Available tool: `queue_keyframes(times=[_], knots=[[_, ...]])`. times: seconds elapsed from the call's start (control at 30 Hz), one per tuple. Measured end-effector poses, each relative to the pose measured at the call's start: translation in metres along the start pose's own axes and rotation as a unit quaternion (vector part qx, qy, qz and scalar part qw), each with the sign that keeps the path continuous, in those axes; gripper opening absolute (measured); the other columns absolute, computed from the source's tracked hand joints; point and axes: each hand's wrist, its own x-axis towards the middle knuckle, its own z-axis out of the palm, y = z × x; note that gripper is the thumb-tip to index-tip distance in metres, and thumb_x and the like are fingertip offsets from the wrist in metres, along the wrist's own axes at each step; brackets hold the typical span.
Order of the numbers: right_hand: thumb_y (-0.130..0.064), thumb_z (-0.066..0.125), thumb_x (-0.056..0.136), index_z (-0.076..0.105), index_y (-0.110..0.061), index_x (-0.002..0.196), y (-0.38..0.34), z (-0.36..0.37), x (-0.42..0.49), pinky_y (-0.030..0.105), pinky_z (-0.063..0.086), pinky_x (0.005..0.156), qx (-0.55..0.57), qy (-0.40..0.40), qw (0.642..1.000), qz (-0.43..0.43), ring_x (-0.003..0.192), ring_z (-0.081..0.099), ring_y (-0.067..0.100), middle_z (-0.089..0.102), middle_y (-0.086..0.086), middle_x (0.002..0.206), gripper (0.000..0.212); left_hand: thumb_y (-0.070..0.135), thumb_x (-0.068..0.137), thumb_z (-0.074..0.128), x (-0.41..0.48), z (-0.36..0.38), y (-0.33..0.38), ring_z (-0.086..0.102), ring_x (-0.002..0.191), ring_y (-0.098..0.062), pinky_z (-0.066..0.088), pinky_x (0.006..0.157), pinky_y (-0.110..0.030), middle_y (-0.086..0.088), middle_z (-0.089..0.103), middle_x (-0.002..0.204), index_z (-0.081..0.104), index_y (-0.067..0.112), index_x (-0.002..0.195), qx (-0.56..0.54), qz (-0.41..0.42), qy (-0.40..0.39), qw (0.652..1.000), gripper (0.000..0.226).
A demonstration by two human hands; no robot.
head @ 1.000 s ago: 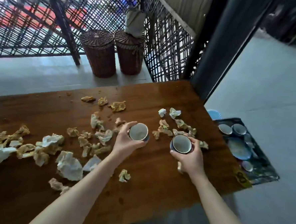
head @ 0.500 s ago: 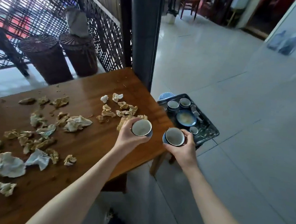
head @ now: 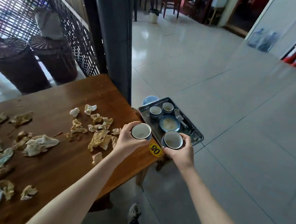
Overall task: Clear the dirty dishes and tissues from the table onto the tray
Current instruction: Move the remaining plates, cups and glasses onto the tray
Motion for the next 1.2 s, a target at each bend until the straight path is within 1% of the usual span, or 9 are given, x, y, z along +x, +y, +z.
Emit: queue_keyframes(times=[0.1, 0.2, 0.3, 0.43, 0.53, 0.7, 0.87, 1.03, 1.2], knots=[[-0.013, 0.093, 0.049, 0.049, -0.025, 0.109, -0.002, -0.004, 0.042, 0.022, 0.050, 0.081, -0.008, 0.000, 1.000, 0.015, 0.095, 0.061, 0.014, 0.061, -0.006, 0.103, 0.075, 0.022, 0.055, 0.091, 0.036, 0.010, 0.005, 0.055, 0.103, -0.015, 0.049, 0.094, -0.033, 0.000, 0.056, 0.110, 0.059, 0.018, 0.121, -0.006, -0.008, -0.003, 1.000, 0.073], [-0.015, 0.093, 0.049, 0.047, -0.030, 0.107, -0.008, -0.004, 0.079, 0.007, 0.045, 0.072, 0.004, 0.004, 1.000, 0.014, 0.093, 0.060, 0.001, 0.059, -0.014, 0.101, 0.076, 0.019, 0.056, 0.091, 0.071, 0.017, 0.008, 0.056, 0.102, -0.015, 0.049, 0.094, -0.031, -0.002, 0.056, 0.110, 0.059, 0.017, 0.120, -0.018, -0.010, 0.006, 1.000, 0.072], [-0.016, 0.093, 0.048, 0.048, -0.028, 0.107, -0.003, -0.003, 0.102, 0.002, 0.042, 0.066, 0.013, 0.012, 1.000, 0.014, 0.088, 0.058, -0.009, 0.058, -0.015, 0.100, 0.075, 0.021, 0.056, 0.090, 0.095, 0.031, 0.008, 0.055, 0.104, -0.013, 0.048, 0.093, -0.027, 0.002, 0.055, 0.110, 0.059, 0.020, 0.122, -0.014, -0.022, 0.002, 1.000, 0.073], [-0.015, 0.093, 0.048, 0.049, -0.027, 0.109, 0.023, -0.013, 0.124, 0.007, 0.044, 0.070, 0.022, 0.010, 0.997, 0.075, 0.092, 0.058, -0.002, 0.058, -0.015, 0.102, 0.076, 0.022, 0.056, 0.091, 0.114, 0.058, 0.005, 0.056, 0.103, -0.012, 0.048, 0.092, -0.025, 0.003, 0.056, 0.108, 0.059, 0.021, 0.120, -0.005, -0.029, -0.013, 0.999, 0.072], [-0.015, 0.093, 0.049, 0.049, -0.024, 0.111, 0.052, -0.027, 0.144, 0.017, 0.046, 0.072, 0.035, 0.009, 0.989, 0.142, 0.095, 0.061, 0.009, 0.060, -0.007, 0.104, 0.076, 0.025, 0.055, 0.091, 0.123, 0.079, 0.000, 0.057, 0.102, -0.010, 0.047, 0.089, -0.020, 0.005, 0.056, 0.106, 0.059, 0.022, 0.120, 0.003, -0.046, -0.012, 0.999, 0.072], [-0.010, 0.089, 0.053, 0.043, -0.023, 0.109, 0.089, -0.045, 0.184, 0.027, 0.046, 0.076, 0.000, 0.010, 0.982, 0.188, 0.092, 0.060, 0.018, 0.060, 0.001, 0.104, 0.074, 0.019, 0.056, 0.090, 0.130, 0.115, -0.008, 0.057, 0.104, -0.012, 0.049, 0.094, -0.028, 0.002, 0.057, 0.111, 0.059, 0.019, 0.122, 0.000, -0.093, 0.035, 0.995, 0.074], [-0.015, 0.088, 0.057, 0.038, -0.028, 0.106, 0.123, -0.059, 0.225, 0.020, 0.037, 0.067, -0.079, -0.078, 0.978, 0.177, 0.086, 0.055, 0.015, 0.056, -0.006, 0.096, 0.072, 0.020, 0.057, 0.090, 0.124, 0.172, -0.013, 0.055, 0.107, -0.011, 0.046, 0.096, -0.025, 0.000, 0.056, 0.115, 0.056, 0.018, 0.124, 0.002, -0.151, 0.067, 0.986, 0.075], [-0.013, 0.088, 0.058, 0.041, -0.021, 0.112, 0.167, -0.067, 0.247, 0.022, 0.035, 0.078, -0.123, -0.147, 0.966, 0.174, 0.094, 0.047, 0.014, 0.047, -0.002, 0.107, 0.072, 0.024, 0.058, 0.090, 0.116, 0.241, -0.033, 0.051, 0.110, -0.009, 0.042, 0.095, -0.020, 0.005, 0.052, 0.120, 0.050, 0.020, 0.129, 0.003, -0.218, 0.062, 0.974, 0.082], [-0.020, 0.089, 0.057, 0.041, -0.026, 0.109, 0.215, -0.068, 0.251, 0.021, 0.037, 0.073, -0.142, -0.195, 0.951, 0.193, 0.088, 0.053, 0.010, 0.053, -0.012, 0.099, 0.071, 0.022, 0.056, 0.091, 0.099, 0.291, -0.064, 0.054, 0.107, -0.009, 0.043, 0.093, -0.022, 0.004, 0.055, 0.116, 0.052, 0.020, 0.124, -0.003, -0.275, 0.062, 0.959, 0.079]])
